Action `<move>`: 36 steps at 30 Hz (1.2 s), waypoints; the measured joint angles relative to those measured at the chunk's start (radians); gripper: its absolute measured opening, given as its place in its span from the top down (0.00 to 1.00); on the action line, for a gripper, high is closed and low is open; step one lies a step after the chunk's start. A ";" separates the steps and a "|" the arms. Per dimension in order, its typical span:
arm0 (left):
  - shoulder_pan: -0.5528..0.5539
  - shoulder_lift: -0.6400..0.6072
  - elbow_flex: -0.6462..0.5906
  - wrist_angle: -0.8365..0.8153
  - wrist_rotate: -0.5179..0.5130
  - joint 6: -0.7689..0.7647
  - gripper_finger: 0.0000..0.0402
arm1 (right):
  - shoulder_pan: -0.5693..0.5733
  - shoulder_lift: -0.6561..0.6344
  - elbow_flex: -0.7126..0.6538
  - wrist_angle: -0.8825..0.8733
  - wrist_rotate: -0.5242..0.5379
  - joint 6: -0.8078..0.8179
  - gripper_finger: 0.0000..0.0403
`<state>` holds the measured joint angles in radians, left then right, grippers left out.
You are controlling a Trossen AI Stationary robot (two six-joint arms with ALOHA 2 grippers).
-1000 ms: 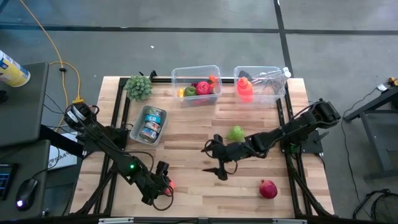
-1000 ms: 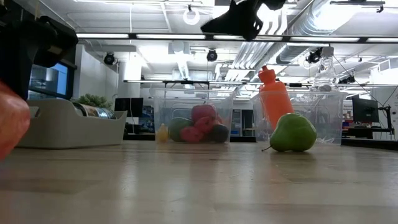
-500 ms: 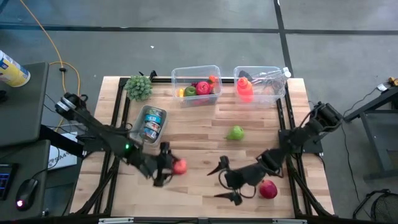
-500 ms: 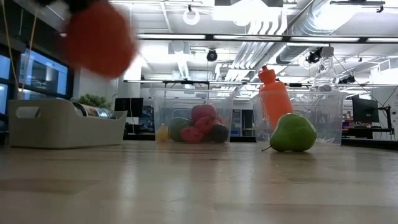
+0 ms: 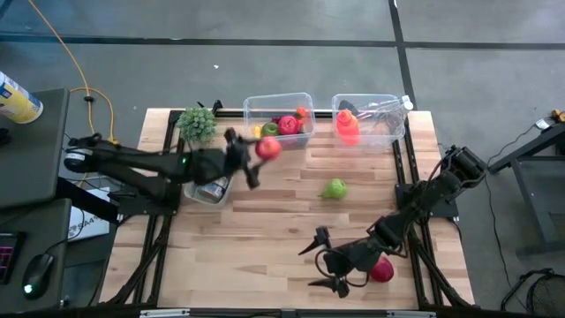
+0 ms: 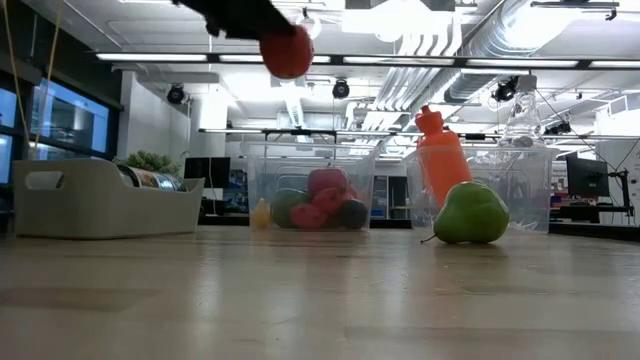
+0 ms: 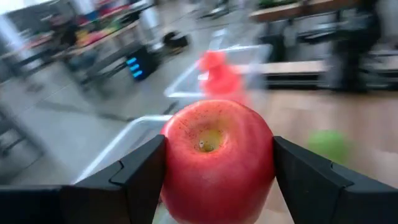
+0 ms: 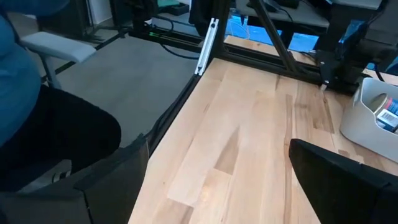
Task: Pick & Place Food Item
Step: Put the red apple into the left transparent bin
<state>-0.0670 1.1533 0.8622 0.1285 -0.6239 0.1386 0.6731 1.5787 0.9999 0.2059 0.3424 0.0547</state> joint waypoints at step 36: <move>0.499 0.198 0.000 0.015 0.165 -0.271 0.30 | -0.091 0.000 0.000 -0.070 -0.006 0.004 0.07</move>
<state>0.4320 1.3510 0.8623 0.1435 -0.4589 -0.1320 0.5818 1.5787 0.9997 0.1360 0.3367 0.0589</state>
